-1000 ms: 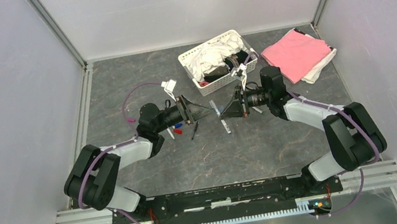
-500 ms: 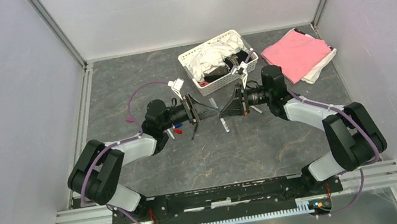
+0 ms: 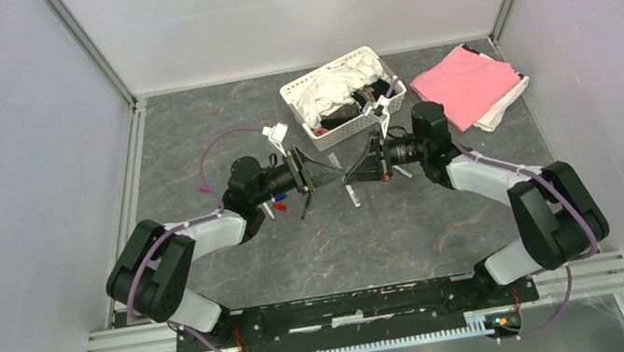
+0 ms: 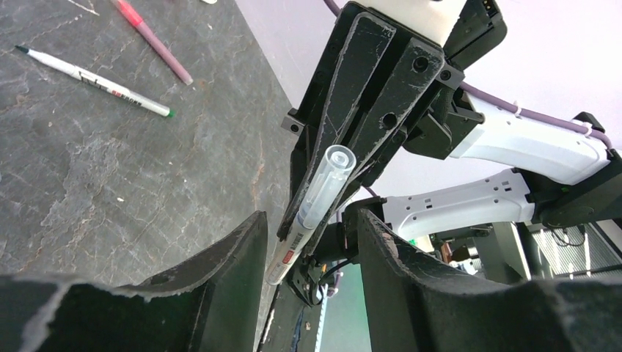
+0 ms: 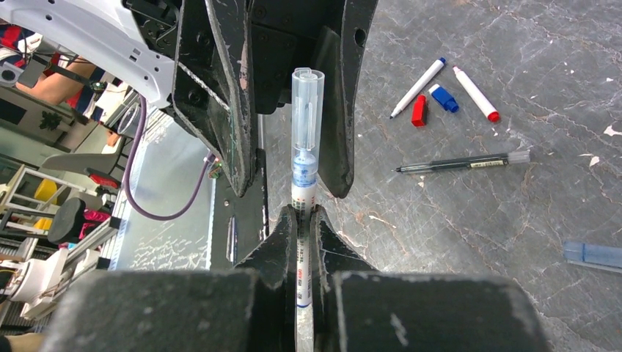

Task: Insert the pens into the pen caps
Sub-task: Move the pen cap to the pen.

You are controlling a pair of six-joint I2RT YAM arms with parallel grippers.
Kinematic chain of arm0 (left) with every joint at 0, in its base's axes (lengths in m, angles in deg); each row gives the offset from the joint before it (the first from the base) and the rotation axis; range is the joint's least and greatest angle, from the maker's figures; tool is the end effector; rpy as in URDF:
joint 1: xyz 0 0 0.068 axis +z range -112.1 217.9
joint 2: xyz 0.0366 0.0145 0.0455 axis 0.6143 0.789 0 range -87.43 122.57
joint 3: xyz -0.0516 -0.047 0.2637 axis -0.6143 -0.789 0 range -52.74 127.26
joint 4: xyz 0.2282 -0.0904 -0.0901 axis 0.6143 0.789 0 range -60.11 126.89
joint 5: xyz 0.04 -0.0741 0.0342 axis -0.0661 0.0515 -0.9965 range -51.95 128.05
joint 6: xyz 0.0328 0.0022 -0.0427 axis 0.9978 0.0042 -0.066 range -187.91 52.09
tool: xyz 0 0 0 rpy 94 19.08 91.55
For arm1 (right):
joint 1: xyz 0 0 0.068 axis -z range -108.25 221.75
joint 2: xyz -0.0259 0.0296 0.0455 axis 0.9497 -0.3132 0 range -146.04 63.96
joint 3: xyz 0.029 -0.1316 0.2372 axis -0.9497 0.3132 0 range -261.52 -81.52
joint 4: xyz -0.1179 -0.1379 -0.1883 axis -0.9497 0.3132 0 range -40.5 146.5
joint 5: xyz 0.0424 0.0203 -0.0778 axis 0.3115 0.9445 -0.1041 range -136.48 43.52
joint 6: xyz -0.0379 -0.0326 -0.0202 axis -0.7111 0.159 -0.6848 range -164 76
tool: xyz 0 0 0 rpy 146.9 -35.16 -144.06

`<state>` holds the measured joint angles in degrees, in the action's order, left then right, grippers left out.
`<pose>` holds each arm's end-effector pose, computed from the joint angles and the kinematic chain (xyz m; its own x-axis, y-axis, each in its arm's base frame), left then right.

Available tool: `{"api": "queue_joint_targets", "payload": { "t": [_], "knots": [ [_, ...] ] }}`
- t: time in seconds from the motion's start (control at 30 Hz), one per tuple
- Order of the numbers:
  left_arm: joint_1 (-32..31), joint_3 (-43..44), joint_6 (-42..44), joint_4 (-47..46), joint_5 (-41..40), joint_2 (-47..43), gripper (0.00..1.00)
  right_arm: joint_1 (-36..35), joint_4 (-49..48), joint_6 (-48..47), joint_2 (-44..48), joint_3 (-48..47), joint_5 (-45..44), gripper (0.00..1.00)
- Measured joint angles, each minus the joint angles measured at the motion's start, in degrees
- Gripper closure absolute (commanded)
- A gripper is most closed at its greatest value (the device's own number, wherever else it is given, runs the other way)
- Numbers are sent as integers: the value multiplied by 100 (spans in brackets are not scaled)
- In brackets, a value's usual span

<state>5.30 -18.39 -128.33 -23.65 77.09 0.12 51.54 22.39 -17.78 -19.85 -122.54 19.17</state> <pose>0.2449 -0.1832 0.2176 -0.8230 -0.2754 -0.4968 0.4728 0.1528 -0.8678 0.2680 0.1332 0.2296 -0.6541 -0.0467 -0.7550 -0.7542 0.1165 0.6462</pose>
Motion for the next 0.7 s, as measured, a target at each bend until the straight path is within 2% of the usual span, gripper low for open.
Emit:
{"api": "queue_joint_targets", "payload": {
  "t": [0.3, 0.53, 0.7],
  "knots": [
    [0, -4, -42, -212, -59, 0, 39, 0, -17, -33, 52, 15, 15, 100],
    [0, -4, -138, -352, -149, 26, 47, 0, 4, -79, 52, 63, 33, 100],
    [0, -4, -179, -426, -136, 164, 48, 0, 4, -79, 59, 63, 33, 100]
  ]
}}
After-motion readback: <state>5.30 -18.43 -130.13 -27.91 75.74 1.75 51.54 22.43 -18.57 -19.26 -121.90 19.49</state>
